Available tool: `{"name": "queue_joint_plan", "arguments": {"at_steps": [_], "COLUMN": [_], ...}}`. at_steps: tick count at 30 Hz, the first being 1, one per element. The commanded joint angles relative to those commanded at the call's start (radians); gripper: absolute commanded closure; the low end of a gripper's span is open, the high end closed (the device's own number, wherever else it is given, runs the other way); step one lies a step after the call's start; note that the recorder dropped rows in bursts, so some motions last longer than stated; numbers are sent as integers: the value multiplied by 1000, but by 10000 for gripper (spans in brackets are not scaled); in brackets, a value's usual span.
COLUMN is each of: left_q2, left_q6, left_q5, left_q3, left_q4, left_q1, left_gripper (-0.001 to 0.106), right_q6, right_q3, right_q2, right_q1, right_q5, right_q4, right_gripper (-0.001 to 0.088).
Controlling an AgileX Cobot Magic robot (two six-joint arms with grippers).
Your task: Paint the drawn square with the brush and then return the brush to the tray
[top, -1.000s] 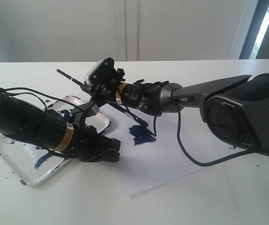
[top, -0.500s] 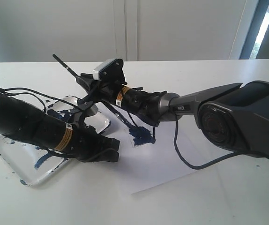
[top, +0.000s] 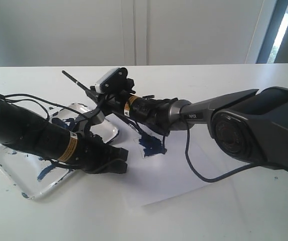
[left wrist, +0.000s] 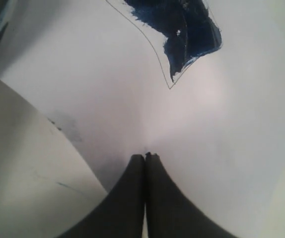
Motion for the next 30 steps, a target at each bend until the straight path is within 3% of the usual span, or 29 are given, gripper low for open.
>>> {"name": "queue_joint_plan", "arguments": {"at_steps": [20, 30], "left_q2": [0, 0], "left_q6": [0, 0], "left_q5": [-10, -16], "left_q3": [0, 0], "left_q4": [0, 0], "left_q1": [0, 0], "left_gripper": [1004, 1004], "right_q6": [-162, -102], "right_q3": [0, 4], "right_q2": [-66, -64], "right_q1": [28, 28], "right_q5": [154, 114], "right_q4": [13, 55], "right_gripper": [868, 868]}}
